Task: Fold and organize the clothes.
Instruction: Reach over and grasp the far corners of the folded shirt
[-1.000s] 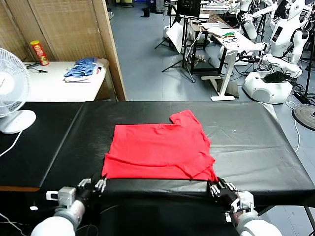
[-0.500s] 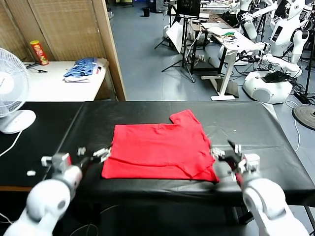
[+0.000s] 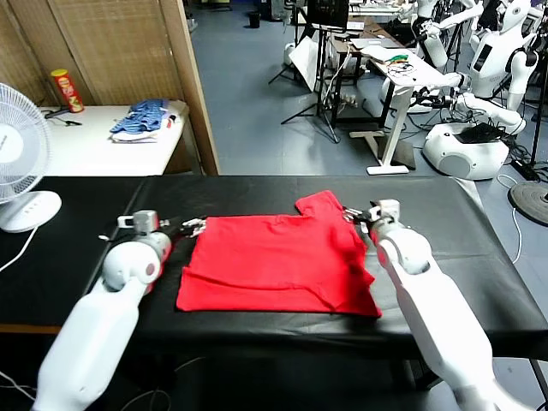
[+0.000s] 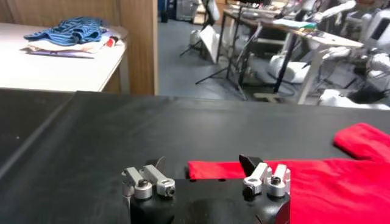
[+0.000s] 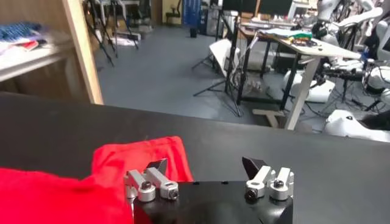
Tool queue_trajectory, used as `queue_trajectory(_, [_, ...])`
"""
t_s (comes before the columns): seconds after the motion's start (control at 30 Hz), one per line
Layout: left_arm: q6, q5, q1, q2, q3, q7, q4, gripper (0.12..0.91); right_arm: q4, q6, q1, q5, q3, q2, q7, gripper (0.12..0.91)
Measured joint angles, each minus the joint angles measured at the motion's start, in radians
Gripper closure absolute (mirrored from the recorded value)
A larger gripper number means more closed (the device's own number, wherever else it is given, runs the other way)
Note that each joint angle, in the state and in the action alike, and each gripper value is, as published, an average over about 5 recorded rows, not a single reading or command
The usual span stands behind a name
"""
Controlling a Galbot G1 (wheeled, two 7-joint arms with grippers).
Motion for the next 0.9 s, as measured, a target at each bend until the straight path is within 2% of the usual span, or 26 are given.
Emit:
queue_trajectory(0.13, [-0.003, 0.006, -0.030, -0.016, 0.020, 0.017, 0.054, 0.232, -0.057, -0.003, 0.015, 0.000, 0.003, 0.027, -0.002, 0.227])
queue_trajectory(0.3, [-0.016, 0.021, -0.055, -0.041, 0.035, 0.031, 0.111, 0.232, -0.086, -0.011, 0.017, 0.002, 0.012, 0.035, -0.007, 0.236])
queue_trajectory(0.43, [-0.031, 0.042, -0.065, -0.057, 0.040, 0.040, 0.144, 0.256, -0.101, -0.014, 0.020, 0.005, 0.015, 0.038, -0.022, 0.350])
queue_trajectory(0.53, [-0.034, 0.054, -0.067, -0.061, 0.043, 0.053, 0.157, 0.367, -0.108, -0.021, 0.023, 0.008, 0.015, 0.040, -0.032, 0.479])
queue_trajectory(0.8, [-0.037, 0.069, -0.065, -0.068, 0.049, 0.066, 0.165, 0.812, -0.105, -0.001, 0.012, 0.011, 0.023, 0.046, -0.041, 0.860])
queue_trajectory(0.9, [-0.042, 0.076, -0.065, -0.076, 0.045, 0.065, 0.167, 0.897, -0.091, 0.030, -0.002, 0.019, 0.031, 0.046, -0.041, 0.902])
